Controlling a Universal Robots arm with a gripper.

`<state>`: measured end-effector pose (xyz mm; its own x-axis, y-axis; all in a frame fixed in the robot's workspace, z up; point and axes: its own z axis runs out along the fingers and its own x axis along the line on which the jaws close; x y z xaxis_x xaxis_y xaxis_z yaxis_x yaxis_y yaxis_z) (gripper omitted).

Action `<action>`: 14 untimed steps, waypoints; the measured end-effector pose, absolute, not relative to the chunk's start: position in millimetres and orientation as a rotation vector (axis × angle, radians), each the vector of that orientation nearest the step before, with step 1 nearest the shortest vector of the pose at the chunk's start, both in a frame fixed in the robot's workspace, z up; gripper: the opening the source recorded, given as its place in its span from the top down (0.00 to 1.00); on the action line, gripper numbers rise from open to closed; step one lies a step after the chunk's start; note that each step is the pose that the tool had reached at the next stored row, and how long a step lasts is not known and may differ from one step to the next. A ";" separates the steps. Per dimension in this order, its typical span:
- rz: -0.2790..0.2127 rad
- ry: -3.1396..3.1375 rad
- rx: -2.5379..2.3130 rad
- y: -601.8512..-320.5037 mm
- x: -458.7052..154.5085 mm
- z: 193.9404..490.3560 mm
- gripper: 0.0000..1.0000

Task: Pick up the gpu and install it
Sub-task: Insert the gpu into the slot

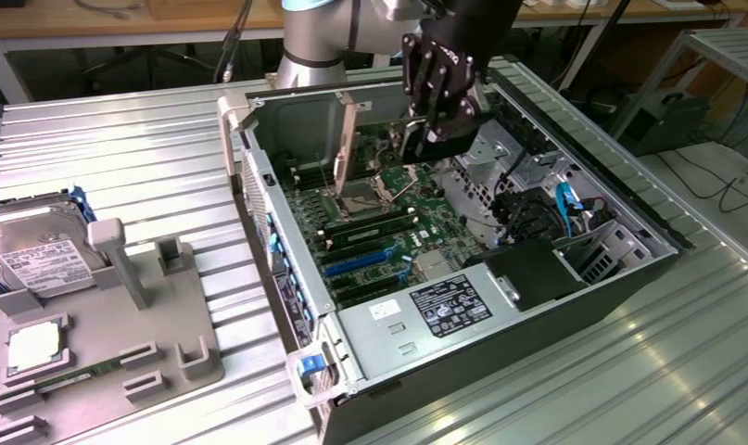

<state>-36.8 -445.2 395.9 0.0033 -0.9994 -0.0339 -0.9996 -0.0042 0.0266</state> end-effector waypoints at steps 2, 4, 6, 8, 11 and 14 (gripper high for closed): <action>0.067 2.213 -2.222 -445.2 -36.8 392.4 0.72; 0.067 2.213 -2.222 -445.9 -36.7 388.1 0.72; 0.067 2.213 -2.222 -447.5 -36.8 384.5 0.72; 0.069 2.214 -2.222 -448.7 -36.8 380.7 0.72; 0.071 2.215 -2.223 -448.7 -36.8 374.8 0.72; 0.071 2.215 -2.223 -448.7 -36.8 369.6 0.72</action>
<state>-36.8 -448.7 369.6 0.0032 -0.9994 -0.0338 -0.9995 -0.0042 0.0297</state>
